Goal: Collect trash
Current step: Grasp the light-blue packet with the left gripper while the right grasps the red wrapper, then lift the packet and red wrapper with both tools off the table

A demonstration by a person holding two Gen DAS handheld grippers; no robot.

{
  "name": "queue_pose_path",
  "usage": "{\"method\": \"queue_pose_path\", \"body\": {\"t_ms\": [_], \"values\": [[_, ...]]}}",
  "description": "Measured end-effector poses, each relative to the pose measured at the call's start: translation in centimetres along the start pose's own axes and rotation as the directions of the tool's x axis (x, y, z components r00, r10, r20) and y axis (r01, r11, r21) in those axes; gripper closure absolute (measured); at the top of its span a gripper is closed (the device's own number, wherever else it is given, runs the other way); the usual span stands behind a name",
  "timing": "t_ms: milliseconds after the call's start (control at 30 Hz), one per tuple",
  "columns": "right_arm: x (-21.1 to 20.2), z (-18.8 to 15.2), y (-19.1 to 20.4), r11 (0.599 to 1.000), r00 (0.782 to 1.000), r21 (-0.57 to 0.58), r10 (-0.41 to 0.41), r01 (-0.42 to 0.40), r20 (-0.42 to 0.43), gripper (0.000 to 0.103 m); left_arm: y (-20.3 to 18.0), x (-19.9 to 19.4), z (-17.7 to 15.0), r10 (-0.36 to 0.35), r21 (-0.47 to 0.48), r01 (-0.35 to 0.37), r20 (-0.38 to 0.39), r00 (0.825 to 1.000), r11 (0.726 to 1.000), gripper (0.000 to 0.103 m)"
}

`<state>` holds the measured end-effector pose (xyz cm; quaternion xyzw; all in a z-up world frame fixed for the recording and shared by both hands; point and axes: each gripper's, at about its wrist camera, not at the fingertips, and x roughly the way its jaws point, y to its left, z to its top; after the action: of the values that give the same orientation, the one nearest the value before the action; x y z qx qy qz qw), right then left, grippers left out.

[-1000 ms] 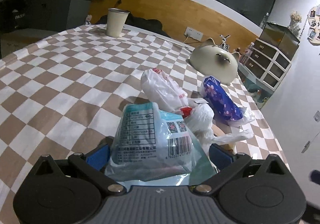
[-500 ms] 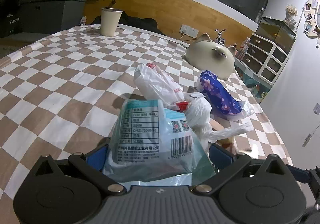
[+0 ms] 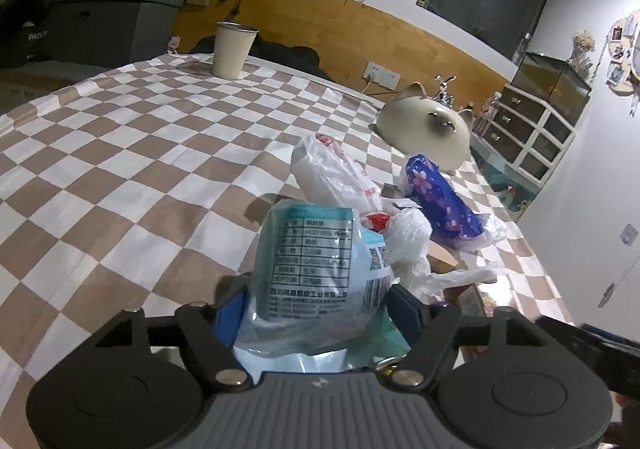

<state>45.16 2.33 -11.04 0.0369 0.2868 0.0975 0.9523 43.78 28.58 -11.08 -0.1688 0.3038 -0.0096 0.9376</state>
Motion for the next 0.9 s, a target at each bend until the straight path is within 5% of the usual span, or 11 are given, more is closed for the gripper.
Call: {"method": "queue_pose_path", "body": {"t_ms": [267, 433, 533, 900], "values": [[3.5, 0.1, 3.0, 0.996, 0.999, -0.085, -0.010, 0.007, -0.036, 0.003, 0.0, -0.4, -0.3, -0.006, 0.002, 0.006, 0.017, 1.000, 1.000, 0.039], [5.1, -0.7, 3.4, 0.997, 0.998, -0.074, -0.015, 0.010, -0.059, 0.025, 0.0, -0.4, -0.3, -0.011, 0.006, 0.011, 0.022, 1.000, 1.000, 0.045], [4.6, -0.7, 3.0, 0.999, 0.999, -0.050, 0.007, -0.009, -0.037, 0.049, 0.1, -0.4, -0.3, -0.008, 0.005, 0.008, 0.024, 1.000, 1.000, 0.047], [2.1, -1.9, 2.5, 0.997, 0.999, -0.059, 0.039, -0.040, -0.013, 0.049, 0.4, -1.7, -0.3, 0.019, -0.014, -0.018, 0.071, 0.997, 1.000, 0.052]]}}
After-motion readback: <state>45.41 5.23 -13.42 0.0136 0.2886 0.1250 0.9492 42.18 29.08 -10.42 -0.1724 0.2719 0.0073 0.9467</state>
